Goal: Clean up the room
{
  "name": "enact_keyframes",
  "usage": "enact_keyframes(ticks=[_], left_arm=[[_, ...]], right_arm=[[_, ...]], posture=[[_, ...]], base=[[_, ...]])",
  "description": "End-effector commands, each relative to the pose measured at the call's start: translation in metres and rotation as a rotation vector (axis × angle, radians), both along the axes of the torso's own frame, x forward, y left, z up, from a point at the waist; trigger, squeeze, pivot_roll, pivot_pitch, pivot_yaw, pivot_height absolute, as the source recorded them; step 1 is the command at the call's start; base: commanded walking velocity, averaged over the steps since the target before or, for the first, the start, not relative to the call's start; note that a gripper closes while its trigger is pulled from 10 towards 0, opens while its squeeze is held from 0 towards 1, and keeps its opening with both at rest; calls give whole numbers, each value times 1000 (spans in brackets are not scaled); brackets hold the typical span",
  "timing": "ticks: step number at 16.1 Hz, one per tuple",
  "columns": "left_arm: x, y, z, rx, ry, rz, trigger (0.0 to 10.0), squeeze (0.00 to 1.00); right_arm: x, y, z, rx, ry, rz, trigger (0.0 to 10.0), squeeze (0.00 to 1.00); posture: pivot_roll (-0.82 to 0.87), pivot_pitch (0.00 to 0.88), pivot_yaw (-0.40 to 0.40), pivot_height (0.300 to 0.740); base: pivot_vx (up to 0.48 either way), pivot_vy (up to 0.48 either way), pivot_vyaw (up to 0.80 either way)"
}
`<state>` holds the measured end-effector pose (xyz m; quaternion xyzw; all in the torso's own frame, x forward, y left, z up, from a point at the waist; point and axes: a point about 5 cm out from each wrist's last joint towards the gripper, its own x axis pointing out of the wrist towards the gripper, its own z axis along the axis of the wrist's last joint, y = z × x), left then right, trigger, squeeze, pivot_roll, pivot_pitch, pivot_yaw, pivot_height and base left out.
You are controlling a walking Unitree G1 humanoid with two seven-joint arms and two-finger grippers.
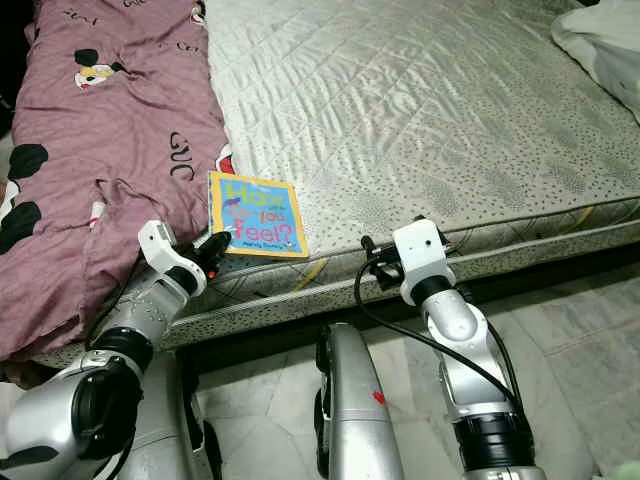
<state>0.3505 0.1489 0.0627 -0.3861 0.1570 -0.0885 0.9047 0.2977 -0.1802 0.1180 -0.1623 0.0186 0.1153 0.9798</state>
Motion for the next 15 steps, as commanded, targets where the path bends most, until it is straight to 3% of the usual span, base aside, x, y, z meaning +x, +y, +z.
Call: enact_keyframes(ticks=[1,4,7,8,10,12,15], left_arm=[[3,2,5,0,-15,7,0,0],[4,5,6,6,-24,31,0,0],[11,11,20,83,-103,68,0,0],[18,16,40,180,-228,96,0,0],[17,26,59,282,-347,135,0,0],[9,33,66,351,-396,182,0,0],[-13,39,69,498,-453,213,0,0]], right_arm=[[0,0,0,-5,-1,5,10000,0],[1,1,-1,-7,-4,11,10000,0],[6,6,-1,3,-11,17,10000,0],[11,17,0,33,-18,29,10000,0],[18,34,0,91,-17,43,10000,0],[24,48,0,148,-9,47,10000,0],[45,61,5,346,40,-6,10000,0]], posture=[[-159,99,-42,527],[-155,98,-44,527],[-132,84,-40,527],[-95,70,-33,527],[-53,47,-21,527],[-17,21,-7,527],[32,0,7,527]], base=[[0,0,0],[0,0,0],[0,0,0],[0,0,0],[0,0,0],[0,0,0],[0,0,0]])
